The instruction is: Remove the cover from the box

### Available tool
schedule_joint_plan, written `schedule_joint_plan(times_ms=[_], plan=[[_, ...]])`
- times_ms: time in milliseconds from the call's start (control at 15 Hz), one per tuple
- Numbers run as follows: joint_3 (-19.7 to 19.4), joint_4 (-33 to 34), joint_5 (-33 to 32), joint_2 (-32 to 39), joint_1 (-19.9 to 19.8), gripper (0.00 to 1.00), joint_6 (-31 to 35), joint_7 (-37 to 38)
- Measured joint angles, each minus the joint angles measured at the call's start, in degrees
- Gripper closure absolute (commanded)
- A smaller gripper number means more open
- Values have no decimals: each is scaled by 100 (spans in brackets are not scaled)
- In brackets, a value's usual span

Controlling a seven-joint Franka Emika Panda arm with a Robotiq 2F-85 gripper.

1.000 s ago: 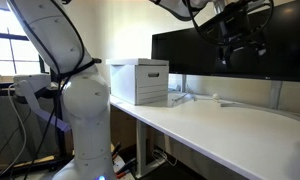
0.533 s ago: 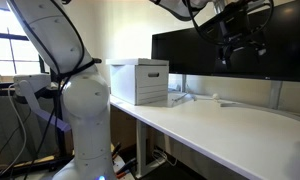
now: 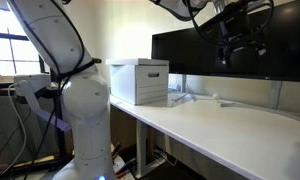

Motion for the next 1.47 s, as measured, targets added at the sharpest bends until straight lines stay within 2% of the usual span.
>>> schedule_joint_plan(times_ms=[1067,1467], plan=[[1,0,19,0,1,0,-11,50],[0,-11,8,0,1,0,192,49]])
